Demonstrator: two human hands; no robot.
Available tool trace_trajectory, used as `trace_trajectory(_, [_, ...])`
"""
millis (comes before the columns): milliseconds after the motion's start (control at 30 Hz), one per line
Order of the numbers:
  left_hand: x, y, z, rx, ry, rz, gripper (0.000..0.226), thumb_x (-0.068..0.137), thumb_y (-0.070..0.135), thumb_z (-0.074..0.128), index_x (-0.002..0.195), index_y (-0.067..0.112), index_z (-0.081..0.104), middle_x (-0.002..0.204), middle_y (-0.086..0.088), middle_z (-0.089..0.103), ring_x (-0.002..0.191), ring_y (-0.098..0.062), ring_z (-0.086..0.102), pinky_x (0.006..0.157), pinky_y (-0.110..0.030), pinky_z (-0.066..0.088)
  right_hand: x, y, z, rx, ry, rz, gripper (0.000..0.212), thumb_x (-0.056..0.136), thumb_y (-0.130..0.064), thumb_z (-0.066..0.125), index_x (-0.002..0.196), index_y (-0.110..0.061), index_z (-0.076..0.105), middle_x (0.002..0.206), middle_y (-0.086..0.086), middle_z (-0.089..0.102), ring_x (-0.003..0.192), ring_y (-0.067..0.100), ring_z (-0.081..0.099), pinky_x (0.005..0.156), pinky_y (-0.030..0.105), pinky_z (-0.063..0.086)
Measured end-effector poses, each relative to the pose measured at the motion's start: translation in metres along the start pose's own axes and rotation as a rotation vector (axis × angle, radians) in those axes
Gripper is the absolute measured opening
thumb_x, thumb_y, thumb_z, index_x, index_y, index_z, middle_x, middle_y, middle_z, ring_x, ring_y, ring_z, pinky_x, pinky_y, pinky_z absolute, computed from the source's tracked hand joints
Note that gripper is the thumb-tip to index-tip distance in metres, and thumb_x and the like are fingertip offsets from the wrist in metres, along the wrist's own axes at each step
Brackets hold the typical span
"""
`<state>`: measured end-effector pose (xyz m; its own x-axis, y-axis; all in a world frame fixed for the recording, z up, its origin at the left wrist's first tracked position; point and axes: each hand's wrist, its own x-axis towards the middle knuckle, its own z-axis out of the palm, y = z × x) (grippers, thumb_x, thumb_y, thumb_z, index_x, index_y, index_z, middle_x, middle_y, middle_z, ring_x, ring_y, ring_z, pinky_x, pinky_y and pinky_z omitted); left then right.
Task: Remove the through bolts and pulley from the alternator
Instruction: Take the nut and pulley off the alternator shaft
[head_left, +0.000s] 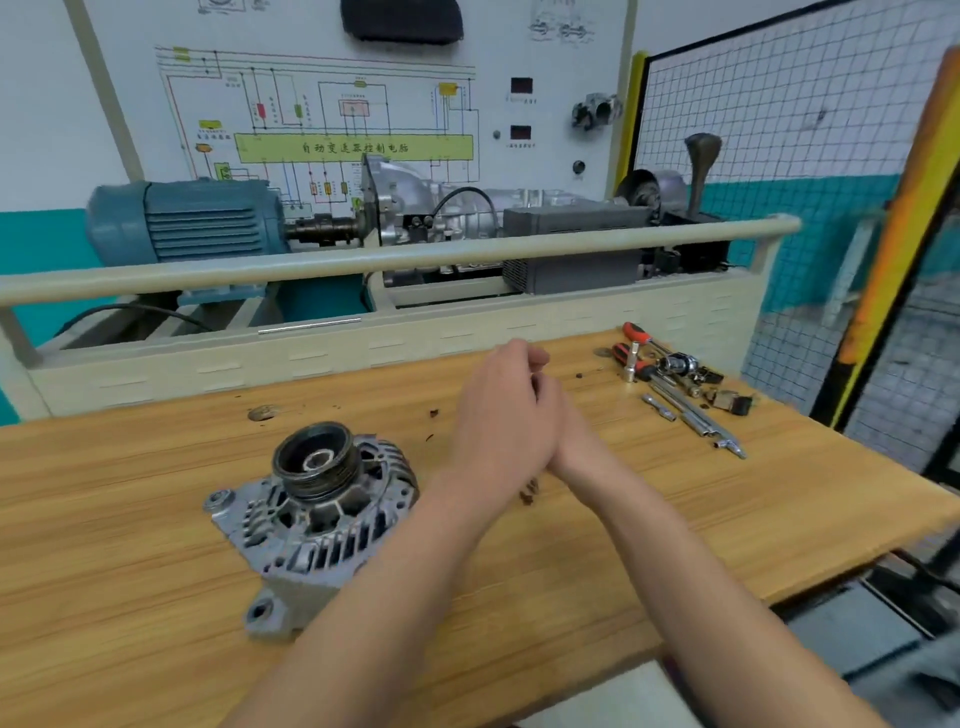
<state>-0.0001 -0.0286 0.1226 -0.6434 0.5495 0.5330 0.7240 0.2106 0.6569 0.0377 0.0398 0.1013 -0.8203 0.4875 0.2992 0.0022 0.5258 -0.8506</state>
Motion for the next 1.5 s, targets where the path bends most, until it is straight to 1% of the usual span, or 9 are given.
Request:
trace_trajectory(133, [0.049, 0.021, 0.088, -0.112, -0.186, -0.084, 0.023, 0.092, 0.009, 0.048, 0.110, 0.009, 0.063, 0.114, -0.005, 0.065, 0.107, -0.022, 0.059, 0.091, -0.033, 0.045, 0.009, 0.059, -0.074, 0.026, 0.168, 0.192, 0.023, 0.090, 0.000, 0.045, 0.087, -0.010, 0.065, 0.072, -0.003, 0.064, 0.073, 0.013, 0.056, 0.065, 0.027, 0.044])
trace_trajectory(300, [0.120, 0.010, 0.194, -0.104, -0.405, -0.107, 0.025, 0.093, 0.006, 0.052, 0.116, 0.004, 0.062, 0.119, -0.011, 0.065, 0.112, -0.025, 0.059, 0.095, -0.034, 0.046, 0.054, 0.148, -0.160, -0.024, 0.413, 0.380, 0.023, 0.094, -0.003, 0.048, 0.108, -0.001, 0.066, 0.089, 0.008, 0.068, 0.079, 0.015, 0.061, 0.068, 0.021, 0.049])
trace_trajectory(367, [0.145, 0.002, 0.232, -0.087, -0.465, -0.096, 0.027, 0.094, 0.009, 0.056, 0.119, 0.002, 0.060, 0.120, -0.013, 0.064, 0.112, -0.025, 0.059, 0.097, -0.035, 0.047, 0.079, 0.181, -0.190, -0.109, 0.476, 0.416, 0.024, 0.091, -0.001, 0.052, 0.109, 0.000, 0.069, 0.089, 0.009, 0.067, 0.078, 0.020, 0.058, 0.074, 0.030, 0.049])
trace_trajectory(500, [0.190, -0.004, 0.297, 0.008, -0.536, 0.009, 0.034, 0.094, 0.012, 0.058, 0.127, 0.003, 0.057, 0.126, -0.014, 0.062, 0.117, -0.029, 0.057, 0.100, -0.041, 0.045, 0.136, 0.229, -0.230, -0.286, 0.508, 0.477, 0.025, 0.091, -0.009, 0.055, 0.111, -0.009, 0.070, 0.106, 0.011, 0.071, 0.097, 0.028, 0.065, 0.084, 0.035, 0.050])
trace_trajectory(667, [0.229, -0.011, 0.362, 0.212, -0.593, 0.166, 0.034, 0.093, 0.007, 0.054, 0.127, 0.003, 0.055, 0.125, -0.017, 0.060, 0.116, -0.033, 0.056, 0.094, -0.040, 0.047, 0.206, 0.284, -0.248, -0.396, 0.448, 0.488, 0.037, 0.092, -0.008, 0.053, 0.128, -0.005, 0.059, 0.132, 0.014, 0.059, 0.124, 0.029, 0.053, 0.099, 0.035, 0.042])
trace_trajectory(900, [0.236, -0.029, 0.399, 0.552, -0.607, 0.253, 0.034, 0.088, -0.006, 0.048, 0.121, 0.000, 0.052, 0.113, -0.017, 0.058, 0.103, -0.033, 0.059, 0.075, -0.036, 0.045, 0.262, 0.319, -0.252, -0.489, 0.319, 0.519, 0.028, 0.092, -0.013, 0.058, 0.112, 0.004, 0.066, 0.118, 0.020, 0.065, 0.110, 0.033, 0.060, 0.095, 0.040, 0.049])
trace_trajectory(1100, [0.233, -0.035, 0.399, 0.505, -0.566, 0.225, 0.027, 0.086, -0.010, 0.049, 0.110, -0.001, 0.058, 0.107, -0.017, 0.059, 0.099, -0.033, 0.060, 0.069, -0.035, 0.044, 0.274, 0.325, -0.246, -0.516, 0.239, 0.507, 0.023, 0.088, -0.007, 0.060, 0.107, 0.004, 0.068, 0.112, 0.019, 0.067, 0.106, 0.033, 0.061, 0.095, 0.043, 0.049])
trace_trajectory(1233, [0.230, -0.037, 0.394, 0.483, -0.533, 0.216, 0.028, 0.084, -0.013, 0.050, 0.107, 0.000, 0.060, 0.103, -0.017, 0.061, 0.094, -0.033, 0.061, 0.067, -0.036, 0.045, 0.277, 0.318, -0.245, -0.583, 0.212, 0.584, 0.015, 0.089, -0.007, 0.058, 0.075, -0.003, 0.052, 0.078, 0.013, 0.053, 0.080, 0.029, 0.050, 0.067, 0.034, 0.041])
trace_trajectory(1500, [0.226, -0.041, 0.393, 0.461, -0.484, 0.204, 0.027, 0.085, -0.011, 0.054, 0.108, 0.001, 0.060, 0.104, -0.015, 0.061, 0.094, -0.032, 0.062, 0.065, -0.034, 0.043, 0.281, 0.317, -0.242, -0.582, 0.198, 0.623, 0.026, 0.088, -0.006, 0.060, 0.071, -0.007, 0.041, 0.073, 0.007, 0.044, 0.082, 0.026, 0.047, 0.067, 0.032, 0.037])
